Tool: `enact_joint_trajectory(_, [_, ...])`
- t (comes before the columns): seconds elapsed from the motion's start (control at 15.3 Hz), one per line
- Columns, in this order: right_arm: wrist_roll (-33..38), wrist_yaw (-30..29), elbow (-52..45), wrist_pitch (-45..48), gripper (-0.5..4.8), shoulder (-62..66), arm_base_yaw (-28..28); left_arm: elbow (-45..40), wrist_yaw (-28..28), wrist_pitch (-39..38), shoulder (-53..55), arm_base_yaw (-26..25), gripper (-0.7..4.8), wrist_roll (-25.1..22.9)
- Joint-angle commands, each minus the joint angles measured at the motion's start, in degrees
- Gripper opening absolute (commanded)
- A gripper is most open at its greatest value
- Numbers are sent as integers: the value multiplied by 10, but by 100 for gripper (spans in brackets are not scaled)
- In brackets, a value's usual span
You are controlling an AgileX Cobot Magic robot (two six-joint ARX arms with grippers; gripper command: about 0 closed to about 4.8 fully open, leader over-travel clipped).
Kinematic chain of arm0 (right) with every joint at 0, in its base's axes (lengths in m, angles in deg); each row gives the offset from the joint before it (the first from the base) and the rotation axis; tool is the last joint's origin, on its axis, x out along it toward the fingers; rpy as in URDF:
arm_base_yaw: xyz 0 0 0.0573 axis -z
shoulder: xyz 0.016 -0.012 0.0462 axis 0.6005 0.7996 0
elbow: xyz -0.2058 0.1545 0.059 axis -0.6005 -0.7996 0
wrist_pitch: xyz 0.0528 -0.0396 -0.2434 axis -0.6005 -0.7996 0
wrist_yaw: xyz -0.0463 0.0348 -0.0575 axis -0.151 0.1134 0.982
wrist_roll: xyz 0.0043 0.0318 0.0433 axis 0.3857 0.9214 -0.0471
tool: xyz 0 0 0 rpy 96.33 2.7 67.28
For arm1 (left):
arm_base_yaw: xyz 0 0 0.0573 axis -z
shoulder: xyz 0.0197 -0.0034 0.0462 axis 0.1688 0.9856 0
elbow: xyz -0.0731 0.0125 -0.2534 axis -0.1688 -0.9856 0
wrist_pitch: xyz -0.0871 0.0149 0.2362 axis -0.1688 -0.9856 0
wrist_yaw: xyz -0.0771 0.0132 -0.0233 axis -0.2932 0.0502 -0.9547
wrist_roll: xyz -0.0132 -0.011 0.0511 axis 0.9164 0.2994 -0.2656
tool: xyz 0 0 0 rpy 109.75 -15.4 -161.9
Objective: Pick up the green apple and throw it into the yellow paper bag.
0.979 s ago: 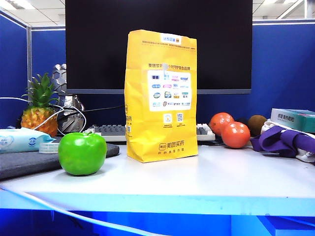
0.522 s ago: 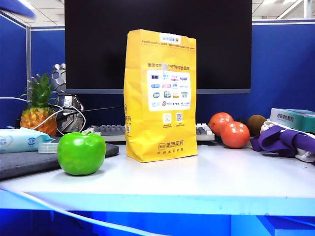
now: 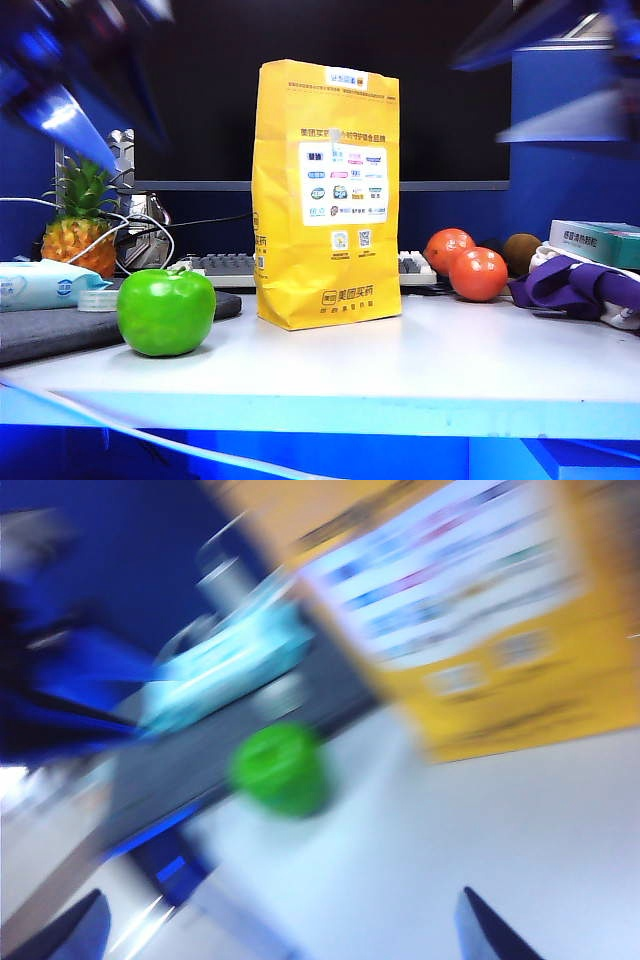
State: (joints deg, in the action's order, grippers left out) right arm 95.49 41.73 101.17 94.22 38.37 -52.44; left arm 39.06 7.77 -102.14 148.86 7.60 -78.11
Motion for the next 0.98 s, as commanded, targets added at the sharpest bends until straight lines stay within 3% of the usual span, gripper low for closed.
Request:
enact_joint_trajectory(0.07, [0,-95,57,12,479,107,-21,2,129,5,72,76,479,-30])
enact_joint_trajectory(0.39, [-57,-77,59,-10,479,136,-70,2,168,23,149,99,479,-31])
enact_joint_trajectory(0.65, [-90,-70,59,-44,479,137,-76,2,166,60,163,99,479,-30])
enact_joint_trajectory(0.98, [-94,-70,59,-44,479,137,-76,2,169,54,180,99,479,-28])
